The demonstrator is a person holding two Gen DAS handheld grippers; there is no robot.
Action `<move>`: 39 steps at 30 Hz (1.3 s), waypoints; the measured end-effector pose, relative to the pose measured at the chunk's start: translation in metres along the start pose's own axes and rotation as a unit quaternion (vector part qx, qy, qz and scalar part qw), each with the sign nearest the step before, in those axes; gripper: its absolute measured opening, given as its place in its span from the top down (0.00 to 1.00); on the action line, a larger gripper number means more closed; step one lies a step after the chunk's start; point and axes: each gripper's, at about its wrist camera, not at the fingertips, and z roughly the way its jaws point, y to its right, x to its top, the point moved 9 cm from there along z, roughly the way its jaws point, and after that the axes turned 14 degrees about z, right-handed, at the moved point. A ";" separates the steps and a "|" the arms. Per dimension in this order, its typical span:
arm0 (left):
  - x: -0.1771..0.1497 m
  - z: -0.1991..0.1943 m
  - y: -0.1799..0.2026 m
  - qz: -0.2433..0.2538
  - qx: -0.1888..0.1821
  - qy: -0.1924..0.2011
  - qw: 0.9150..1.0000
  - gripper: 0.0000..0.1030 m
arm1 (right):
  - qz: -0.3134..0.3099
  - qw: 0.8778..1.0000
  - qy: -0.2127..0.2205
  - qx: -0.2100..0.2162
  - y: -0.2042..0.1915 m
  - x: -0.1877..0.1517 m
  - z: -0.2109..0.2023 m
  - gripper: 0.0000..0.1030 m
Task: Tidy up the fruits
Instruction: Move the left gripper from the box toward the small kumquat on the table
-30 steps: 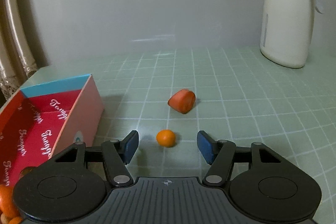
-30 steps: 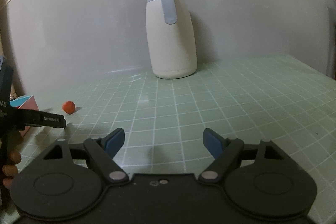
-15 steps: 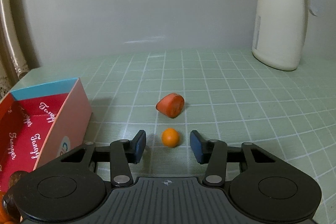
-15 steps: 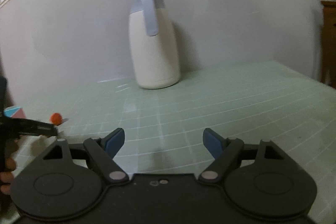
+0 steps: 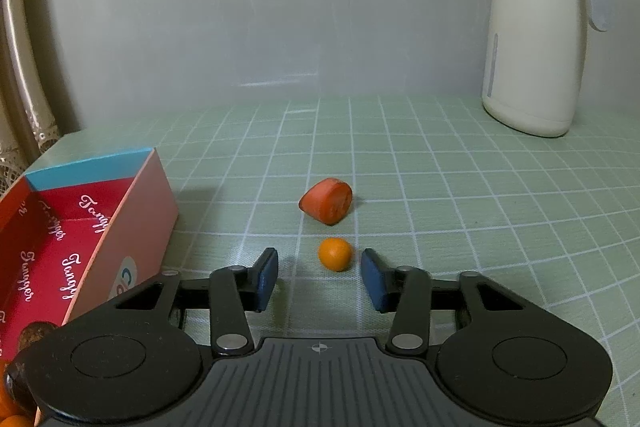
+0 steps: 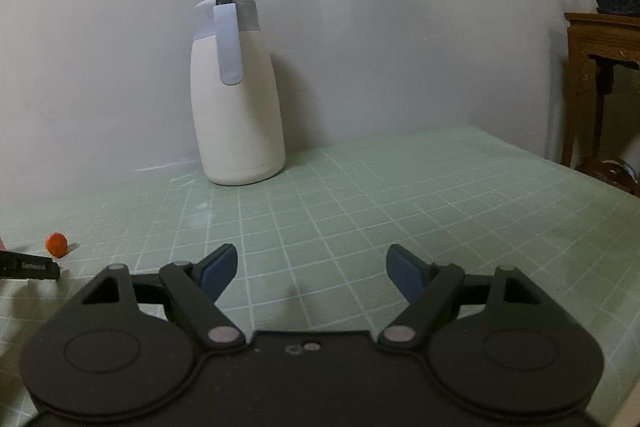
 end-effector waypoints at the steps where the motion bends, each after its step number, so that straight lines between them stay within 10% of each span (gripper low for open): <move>1: 0.000 0.000 0.001 -0.001 -0.008 0.001 1.000 0.76 | 0.000 1.000 0.000 0.000 0.000 0.000 0.000 0.21; 16: 0.006 -0.017 -0.007 -0.018 -0.006 0.031 0.999 0.91 | 0.002 1.000 0.017 -0.006 0.001 0.003 -0.006 0.21; 32: -0.004 -0.076 -0.076 -0.012 0.098 0.084 0.992 0.91 | -0.005 1.000 0.002 0.023 -0.020 -0.001 -0.002 0.21; 39: 0.007 -0.047 -0.033 0.007 0.024 0.043 0.999 0.90 | -0.017 0.999 -0.008 0.041 -0.036 -0.007 -0.003 0.21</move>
